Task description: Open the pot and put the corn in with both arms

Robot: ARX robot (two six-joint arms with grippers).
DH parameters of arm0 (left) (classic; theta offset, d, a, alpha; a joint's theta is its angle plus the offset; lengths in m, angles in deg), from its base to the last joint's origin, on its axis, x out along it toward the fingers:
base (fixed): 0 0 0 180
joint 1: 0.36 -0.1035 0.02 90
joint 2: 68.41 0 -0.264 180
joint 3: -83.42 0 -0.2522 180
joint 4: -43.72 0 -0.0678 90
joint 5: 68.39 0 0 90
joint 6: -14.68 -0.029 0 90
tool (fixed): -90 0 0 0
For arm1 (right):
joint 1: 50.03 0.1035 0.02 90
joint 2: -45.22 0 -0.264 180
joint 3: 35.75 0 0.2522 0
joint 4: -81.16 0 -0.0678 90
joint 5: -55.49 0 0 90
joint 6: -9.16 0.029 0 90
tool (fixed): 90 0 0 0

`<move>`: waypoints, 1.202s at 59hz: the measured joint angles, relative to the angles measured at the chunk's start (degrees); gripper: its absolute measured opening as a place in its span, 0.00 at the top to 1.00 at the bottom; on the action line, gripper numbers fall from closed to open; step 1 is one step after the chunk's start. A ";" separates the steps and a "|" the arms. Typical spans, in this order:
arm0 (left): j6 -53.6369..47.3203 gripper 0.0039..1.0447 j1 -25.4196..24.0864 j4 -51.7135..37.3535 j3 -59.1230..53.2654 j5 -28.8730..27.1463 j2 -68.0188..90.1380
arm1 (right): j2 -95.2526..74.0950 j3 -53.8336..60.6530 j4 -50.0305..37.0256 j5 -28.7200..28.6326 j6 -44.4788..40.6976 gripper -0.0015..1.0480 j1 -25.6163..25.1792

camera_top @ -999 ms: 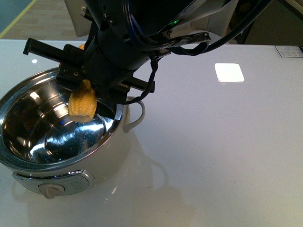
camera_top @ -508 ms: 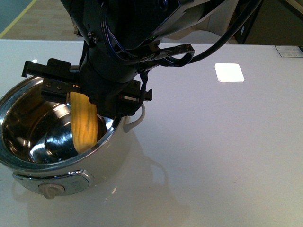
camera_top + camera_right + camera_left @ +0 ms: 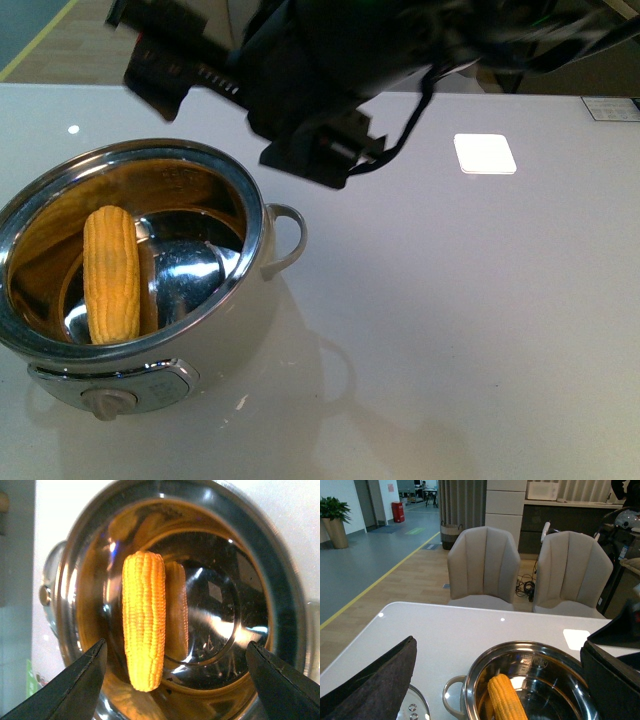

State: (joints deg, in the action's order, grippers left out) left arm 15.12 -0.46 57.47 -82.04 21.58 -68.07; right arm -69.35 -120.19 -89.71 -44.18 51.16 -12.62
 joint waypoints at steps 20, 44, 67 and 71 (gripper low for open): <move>0.02 0.07 0.00 0.00 0.00 0.00 0.00 | 21.46 19.37 -2.93 0.15 -5.68 0.23 -15.06; 0.00 0.07 0.00 0.00 0.00 0.00 0.00 | 46.07 40.65 -3.89 4.74 -28.81 0.09 -32.48; 0.02 0.07 0.00 0.00 0.00 0.02 0.00 | 71.56 50.23 5.81 8.15 -34.10 0.09 -34.71; 0.02 0.07 0.00 0.00 0.00 0.00 0.00 | 75.34 51.32 8.59 12.39 -34.51 0.09 -33.86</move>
State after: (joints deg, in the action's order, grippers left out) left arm 15.15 -0.46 57.47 -82.04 21.58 -68.07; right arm 5.99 -68.87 -81.12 -31.79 16.64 -46.48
